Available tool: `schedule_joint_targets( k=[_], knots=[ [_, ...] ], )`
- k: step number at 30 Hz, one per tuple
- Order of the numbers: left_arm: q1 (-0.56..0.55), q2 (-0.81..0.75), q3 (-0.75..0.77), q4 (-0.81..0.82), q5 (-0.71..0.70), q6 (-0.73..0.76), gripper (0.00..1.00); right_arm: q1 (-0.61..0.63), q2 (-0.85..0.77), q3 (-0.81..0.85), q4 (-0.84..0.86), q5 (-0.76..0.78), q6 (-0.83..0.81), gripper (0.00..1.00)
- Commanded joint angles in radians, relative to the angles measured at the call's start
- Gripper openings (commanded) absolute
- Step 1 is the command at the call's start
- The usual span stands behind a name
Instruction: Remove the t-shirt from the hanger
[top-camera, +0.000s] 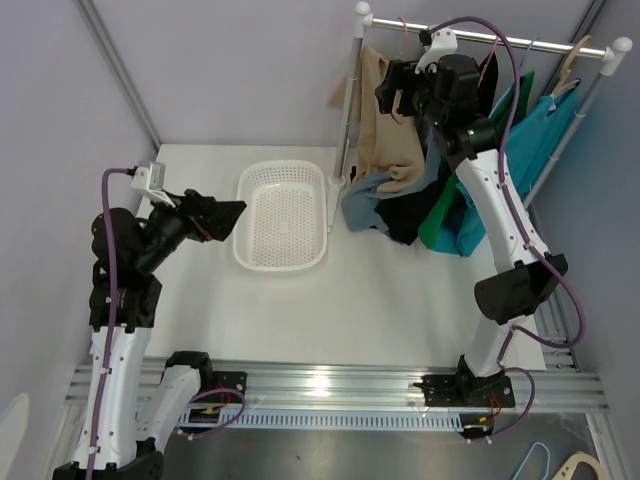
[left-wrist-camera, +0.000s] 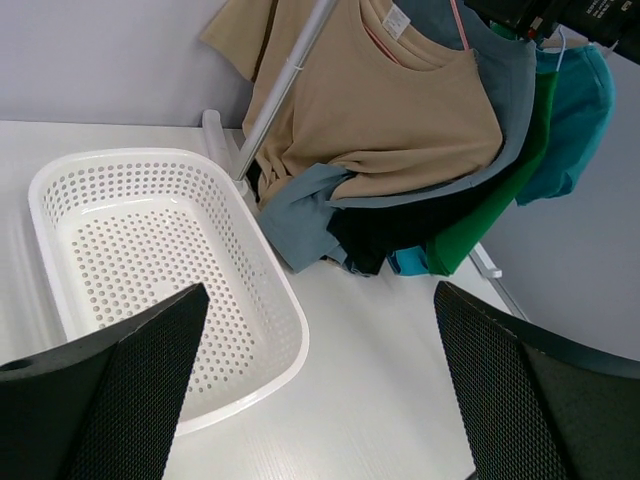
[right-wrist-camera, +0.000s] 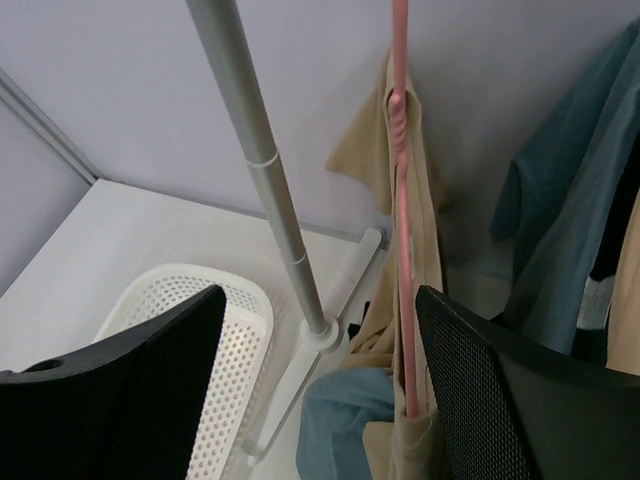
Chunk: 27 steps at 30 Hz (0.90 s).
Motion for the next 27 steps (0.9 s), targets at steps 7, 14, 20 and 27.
schedule_joint_targets(
  k=[7, 14, 20, 27],
  knots=[
    [0.012, 0.0, 0.024, -0.003, -0.07, 0.036, 1.0, -0.034, 0.173, 0.247, -0.02, -0.029, -0.038, 0.76],
    [0.012, -0.006, -0.002, 0.031, -0.063, 0.044, 1.0, -0.041, 0.264, 0.323, 0.02, -0.023, -0.05, 0.59],
    [0.012, -0.014, -0.016, 0.04, -0.067, 0.056, 1.0, -0.041, 0.263, 0.301, 0.08, -0.037, -0.044, 0.36],
    [0.012, -0.023, -0.028, 0.08, -0.003, 0.052, 1.0, -0.037, 0.198, 0.19, 0.172, 0.006, -0.053, 0.4]
  ],
)
